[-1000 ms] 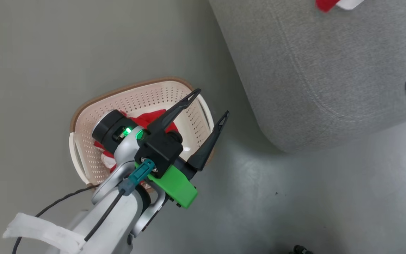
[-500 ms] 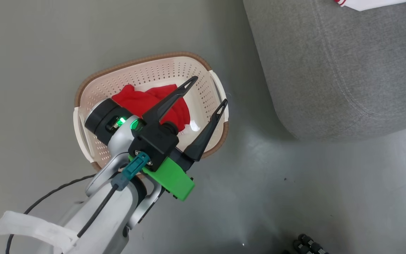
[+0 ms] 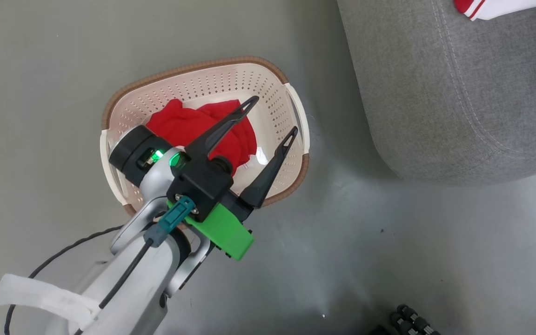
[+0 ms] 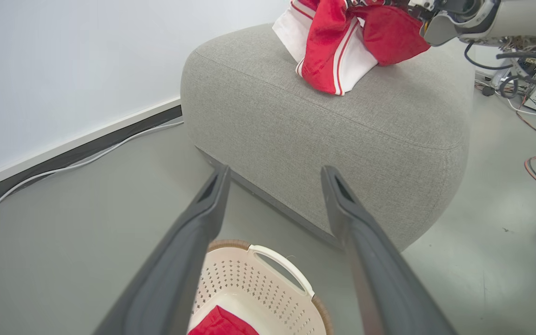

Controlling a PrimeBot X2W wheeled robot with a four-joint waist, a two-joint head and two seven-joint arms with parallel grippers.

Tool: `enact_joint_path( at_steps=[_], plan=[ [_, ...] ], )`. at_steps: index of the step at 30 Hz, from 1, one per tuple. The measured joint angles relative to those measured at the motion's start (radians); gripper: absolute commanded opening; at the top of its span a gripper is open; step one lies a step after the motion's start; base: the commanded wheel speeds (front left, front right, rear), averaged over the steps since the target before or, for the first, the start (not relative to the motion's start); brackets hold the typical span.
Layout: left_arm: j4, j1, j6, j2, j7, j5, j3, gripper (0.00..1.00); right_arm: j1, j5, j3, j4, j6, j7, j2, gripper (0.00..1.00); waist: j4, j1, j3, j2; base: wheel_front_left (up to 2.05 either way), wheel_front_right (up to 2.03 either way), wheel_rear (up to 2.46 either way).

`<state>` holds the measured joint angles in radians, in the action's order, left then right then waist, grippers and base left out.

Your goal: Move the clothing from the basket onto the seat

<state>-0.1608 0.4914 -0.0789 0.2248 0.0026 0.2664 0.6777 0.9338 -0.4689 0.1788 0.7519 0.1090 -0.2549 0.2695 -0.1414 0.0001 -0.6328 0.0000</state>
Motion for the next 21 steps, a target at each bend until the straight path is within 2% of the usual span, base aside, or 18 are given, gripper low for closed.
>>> enact_joint_path(
  at_steps=[1, 2, 3, 8, 12, 21],
  plan=[
    [0.002, 0.001, 0.0, 0.0, -0.005, 0.0, 0.0, 1.0, 0.0, 0.001, 0.0, 0.0, 0.0, 0.0, 0.0, 0.49, 0.001, 0.0, 0.0, 0.0, 0.0, 0.0, 0.0],
    [0.003, 0.002, 0.0, 0.0, -0.007, 0.0, -0.001, 1.0, 0.001, 0.002, 0.0, -0.001, 0.0, 0.0, 0.0, 0.49, 0.001, 0.0, 0.0, 0.0, 0.0, 0.0, 0.0],
    [0.009, 0.002, -0.001, 0.0, -0.008, 0.0, -0.001, 1.0, 0.001, 0.004, 0.001, -0.001, 0.0, 0.0, 0.0, 1.0, 0.002, 0.0, 0.001, 0.0, 0.0, 0.0, 0.0],
    [0.03, 0.003, -0.002, 0.0, -0.03, 0.001, -0.002, 1.0, 0.001, 0.029, -0.005, -0.002, -0.002, 0.0, -0.004, 1.0, 0.005, 0.0, 0.016, 0.0, 0.0, 0.0, 0.0],
    [0.049, 0.003, -0.002, -0.003, -0.041, 0.002, -0.003, 1.0, -0.001, 0.039, -0.02, 0.003, -0.007, 0.0, -0.032, 1.0, 0.006, 0.0, 0.034, 0.0, 0.0, 0.0, 0.0],
    [0.097, 0.002, 0.001, -0.02, -0.092, 0.012, -0.028, 1.0, -0.071, 0.097, -0.059, 0.002, -0.049, 0.0, -0.047, 1.0, 0.014, 0.0, 0.093, 0.0, 0.0, 0.0, 0.0]
  ],
)
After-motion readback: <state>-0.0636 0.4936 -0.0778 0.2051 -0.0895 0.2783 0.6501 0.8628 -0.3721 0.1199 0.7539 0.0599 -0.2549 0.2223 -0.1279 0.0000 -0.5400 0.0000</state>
